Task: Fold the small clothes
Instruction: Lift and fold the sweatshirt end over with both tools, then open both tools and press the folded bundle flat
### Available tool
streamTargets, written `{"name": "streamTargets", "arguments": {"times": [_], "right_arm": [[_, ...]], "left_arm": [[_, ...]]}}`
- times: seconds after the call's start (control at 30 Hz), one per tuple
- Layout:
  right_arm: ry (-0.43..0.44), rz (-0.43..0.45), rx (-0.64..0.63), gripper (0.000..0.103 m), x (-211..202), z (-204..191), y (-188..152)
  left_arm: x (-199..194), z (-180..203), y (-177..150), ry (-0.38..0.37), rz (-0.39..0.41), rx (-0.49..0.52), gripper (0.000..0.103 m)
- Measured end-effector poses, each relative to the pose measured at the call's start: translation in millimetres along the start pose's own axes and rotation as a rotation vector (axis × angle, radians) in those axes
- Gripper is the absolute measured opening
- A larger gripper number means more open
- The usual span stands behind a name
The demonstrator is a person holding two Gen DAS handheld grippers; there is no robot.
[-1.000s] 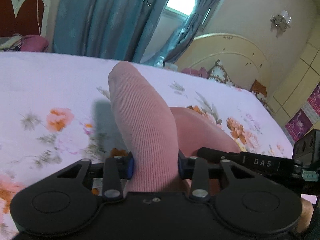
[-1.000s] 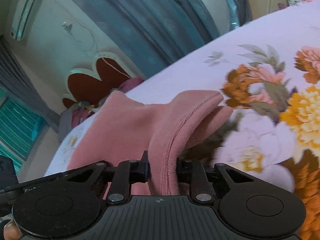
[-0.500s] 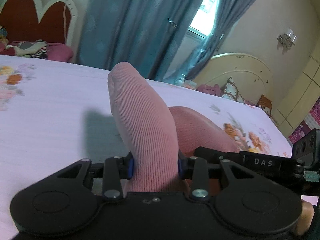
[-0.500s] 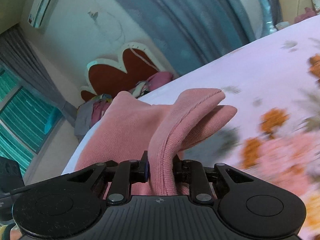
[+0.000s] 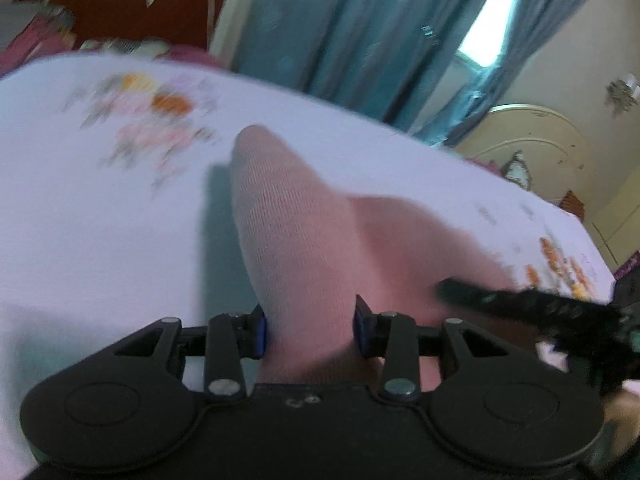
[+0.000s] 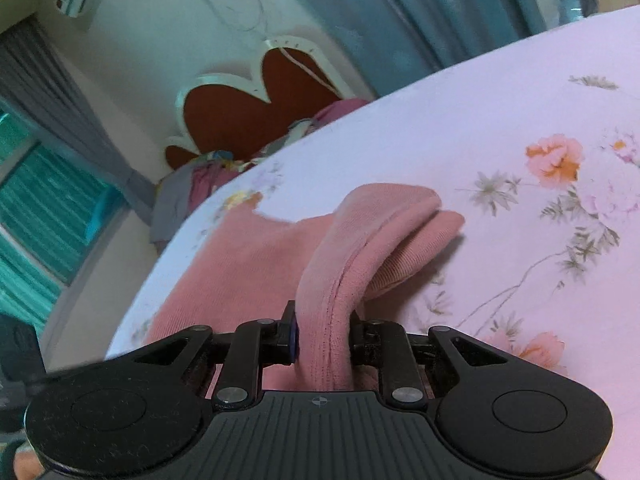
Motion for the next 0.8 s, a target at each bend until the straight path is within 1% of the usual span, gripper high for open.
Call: {"name": "streamTargets", "arguments": {"times": [0.03, 0.1, 0.2, 0.27, 0.37, 0.4, 0.47, 0.53, 0.6, 0.67, 0.7, 0.8], "right_arm": [[-0.028, 0.002, 0.002, 0.021, 1.3, 6.3, 2.3], [-0.062, -0.007, 0.012, 0.022, 4.3, 15.0, 1.7], [-0.142, 0.023, -0.02, 0.026, 2.2, 24.5, 4.5], [-0.152, 0.034, -0.012, 0.026, -1.0, 24.5, 5.6], [-0.189, 0.095, -0.095, 0.026, -10.9, 10.4, 7.7], [-0.193, 0.12, -0.115, 0.026, -16.2, 7.2, 9.4], [-0.183, 0.143, -0.147, 0.026, -13.7, -3.3, 15.7], [-0.183, 0.135, -0.18, 0.026, -0.2, -13.4, 21.8], [-0.192, 0.122, -0.206, 0.026, 17.7, -19.7, 22.8], [-0.225, 0.102, -0.23, 0.026, 37.6, -19.5, 22.1], [-0.242, 0.094, -0.232, 0.026, 45.7, -16.0, 21.9], [-0.321, 0.072, -0.234, 0.026, 62.8, 4.0, 20.7]], "left_arm": [[3.6, -6.8, -5.0, 0.003, -0.006, -0.009, 0.045], [4.6, -15.4, -11.5, 0.008, 0.01, -0.014, 0.057], [4.2, -14.1, -11.3, 0.042, 0.021, 0.018, 0.066], [-2.2, -13.3, -9.1, 0.061, 0.033, 0.024, 0.066], [-25.2, -8.3, -2.2, 0.125, 0.12, 0.075, 0.062], [-31.0, -5.8, 1.2, 0.128, 0.143, 0.089, 0.062], [-32.5, -0.2, 9.6, 0.123, 0.158, 0.12, 0.062], [-23.9, 5.1, 17.1, 0.115, 0.153, 0.144, 0.062], [-6.9, 7.1, 23.2, 0.111, 0.123, 0.149, 0.062], [10.4, 3.4, 27.1, 0.136, 0.102, 0.148, 0.063], [18.1, 0.3, 29.1, 0.143, 0.092, 0.141, 0.067], [34.3, -11.8, 25.2, 0.13, 0.053, 0.092, 0.075]]}}
Point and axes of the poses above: each gripper's, at about its wrist camera, not at the fingertips, and x roughly the way its jaws point, z to its right, y to its top, the point moved 5 cm from there along x, roughly the way its jaws point, and after that the axes turned 9 degrees about x, right-handed, at the moved point
